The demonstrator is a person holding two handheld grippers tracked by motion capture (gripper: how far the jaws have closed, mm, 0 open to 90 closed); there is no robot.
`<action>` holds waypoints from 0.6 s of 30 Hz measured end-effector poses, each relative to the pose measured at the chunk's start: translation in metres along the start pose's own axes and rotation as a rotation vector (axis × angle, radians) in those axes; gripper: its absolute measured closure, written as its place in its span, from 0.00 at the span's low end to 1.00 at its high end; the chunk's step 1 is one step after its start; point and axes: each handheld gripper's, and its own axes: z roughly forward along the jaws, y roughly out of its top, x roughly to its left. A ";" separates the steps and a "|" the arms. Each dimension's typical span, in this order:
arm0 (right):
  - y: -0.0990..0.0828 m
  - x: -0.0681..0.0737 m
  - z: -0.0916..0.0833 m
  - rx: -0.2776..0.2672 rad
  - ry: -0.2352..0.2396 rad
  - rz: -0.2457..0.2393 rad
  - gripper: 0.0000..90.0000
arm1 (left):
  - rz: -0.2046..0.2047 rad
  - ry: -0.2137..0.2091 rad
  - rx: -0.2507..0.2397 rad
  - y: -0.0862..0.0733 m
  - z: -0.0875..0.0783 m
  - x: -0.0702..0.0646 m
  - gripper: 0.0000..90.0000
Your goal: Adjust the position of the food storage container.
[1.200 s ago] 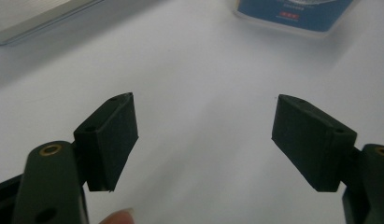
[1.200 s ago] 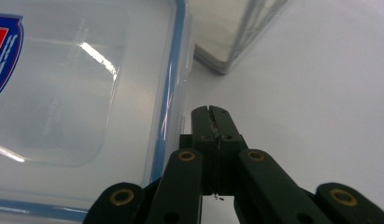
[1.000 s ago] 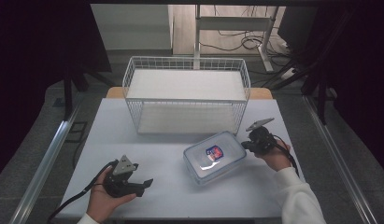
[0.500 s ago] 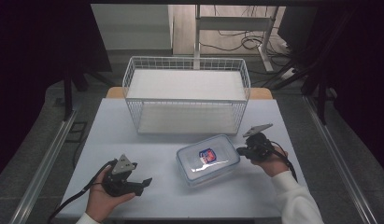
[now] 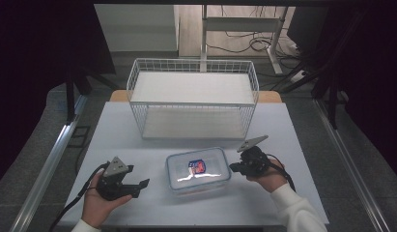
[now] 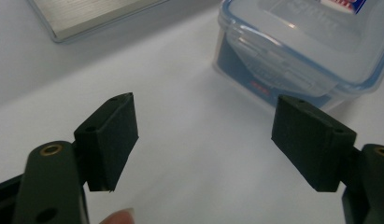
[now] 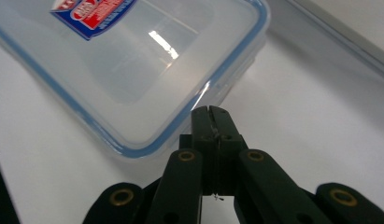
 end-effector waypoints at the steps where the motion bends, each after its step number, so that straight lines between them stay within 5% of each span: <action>1: 0.000 0.002 0.000 -0.001 0.008 -0.004 0.99 | 0.001 0.001 0.003 0.000 0.000 0.000 0.25; 8: -0.001 0.011 0.000 -0.011 0.024 -0.009 0.99 | 0.000 -0.002 0.007 0.000 0.002 0.000 0.25; 18: -0.005 0.005 0.007 0.006 0.002 0.012 0.99 | -0.005 -0.001 0.005 -0.001 0.003 0.000 0.25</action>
